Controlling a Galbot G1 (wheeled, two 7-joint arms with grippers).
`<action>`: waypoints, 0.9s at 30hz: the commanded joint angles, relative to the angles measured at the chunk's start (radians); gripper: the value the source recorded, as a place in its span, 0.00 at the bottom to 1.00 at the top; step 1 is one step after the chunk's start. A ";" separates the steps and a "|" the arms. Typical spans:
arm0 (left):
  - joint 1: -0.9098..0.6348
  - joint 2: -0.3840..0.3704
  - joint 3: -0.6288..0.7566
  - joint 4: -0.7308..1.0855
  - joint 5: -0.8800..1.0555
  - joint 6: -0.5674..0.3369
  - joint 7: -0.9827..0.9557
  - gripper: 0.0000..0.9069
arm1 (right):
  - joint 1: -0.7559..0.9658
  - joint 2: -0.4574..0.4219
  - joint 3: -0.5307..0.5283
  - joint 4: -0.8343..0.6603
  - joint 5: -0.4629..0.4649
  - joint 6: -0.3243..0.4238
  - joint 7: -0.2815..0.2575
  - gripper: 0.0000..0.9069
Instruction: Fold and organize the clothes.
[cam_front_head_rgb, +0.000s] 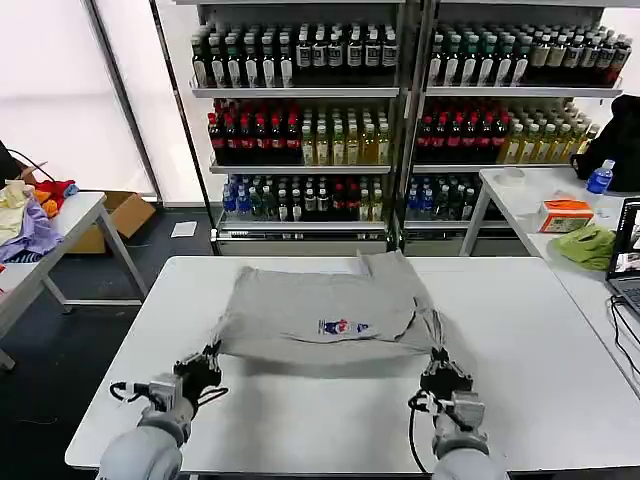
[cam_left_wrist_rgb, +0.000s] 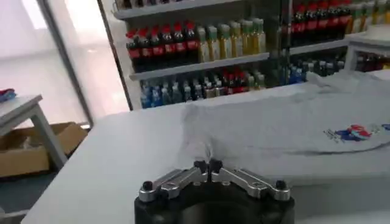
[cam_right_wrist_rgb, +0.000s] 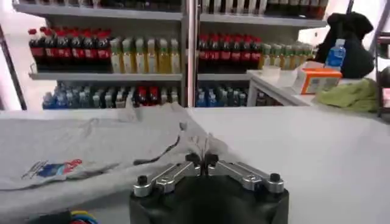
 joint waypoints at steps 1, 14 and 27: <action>0.337 0.013 -0.035 -0.241 0.042 -0.002 -0.026 0.01 | -0.232 -0.050 0.044 0.101 -0.015 0.023 0.008 0.00; 0.423 -0.029 -0.017 -0.265 0.082 -0.024 -0.017 0.01 | -0.277 -0.039 0.019 0.090 -0.078 0.054 0.023 0.22; 0.352 -0.085 0.011 -0.255 0.052 -0.070 -0.020 1.00 | -0.330 -0.010 0.038 0.116 -0.073 0.080 0.057 1.00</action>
